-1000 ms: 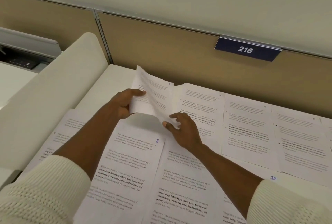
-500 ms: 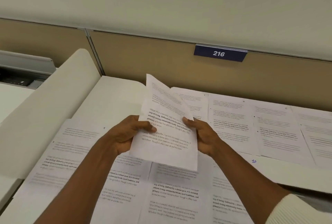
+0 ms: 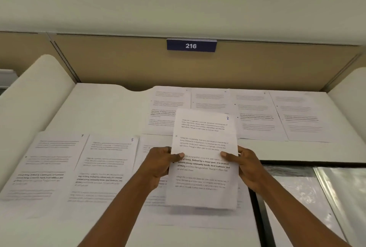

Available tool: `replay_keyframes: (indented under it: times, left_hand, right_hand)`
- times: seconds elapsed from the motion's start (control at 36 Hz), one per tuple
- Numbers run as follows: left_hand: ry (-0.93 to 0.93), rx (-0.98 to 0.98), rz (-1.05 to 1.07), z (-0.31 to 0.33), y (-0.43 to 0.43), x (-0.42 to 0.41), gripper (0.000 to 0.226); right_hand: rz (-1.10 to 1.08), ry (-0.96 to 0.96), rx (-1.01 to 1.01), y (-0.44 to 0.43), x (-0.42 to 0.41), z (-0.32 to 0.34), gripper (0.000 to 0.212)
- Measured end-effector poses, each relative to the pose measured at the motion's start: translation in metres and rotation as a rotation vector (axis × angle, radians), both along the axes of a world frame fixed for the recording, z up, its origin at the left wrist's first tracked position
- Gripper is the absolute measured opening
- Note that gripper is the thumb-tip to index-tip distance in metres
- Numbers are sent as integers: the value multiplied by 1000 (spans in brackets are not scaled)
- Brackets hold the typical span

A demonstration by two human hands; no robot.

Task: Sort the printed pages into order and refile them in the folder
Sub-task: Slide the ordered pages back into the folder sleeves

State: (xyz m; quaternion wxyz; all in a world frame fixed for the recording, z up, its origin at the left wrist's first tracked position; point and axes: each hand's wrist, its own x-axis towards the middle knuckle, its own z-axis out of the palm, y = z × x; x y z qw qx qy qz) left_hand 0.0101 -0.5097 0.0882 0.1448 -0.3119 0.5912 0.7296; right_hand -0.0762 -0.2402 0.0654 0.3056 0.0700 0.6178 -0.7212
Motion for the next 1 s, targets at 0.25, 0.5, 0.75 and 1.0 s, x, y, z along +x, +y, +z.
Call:
replay_keyframes:
  times: [0.25, 0.5, 0.75, 1.0]
  left_hand:
    - [37, -445, -4, -6, 104, 6, 18]
    - [110, -507, 50, -5, 226, 24, 12]
    - [131, -450, 81, -7, 318, 41, 14]
    - [135, -543, 11, -10, 343, 34, 16]
  right_hand:
    - [-49, 102, 148, 114, -4, -8, 28]
    - [4, 134, 224, 227, -5, -12, 26]
    - [43, 74, 207, 306, 10, -16, 43]
    - [10, 96, 239, 341, 12, -27, 27]
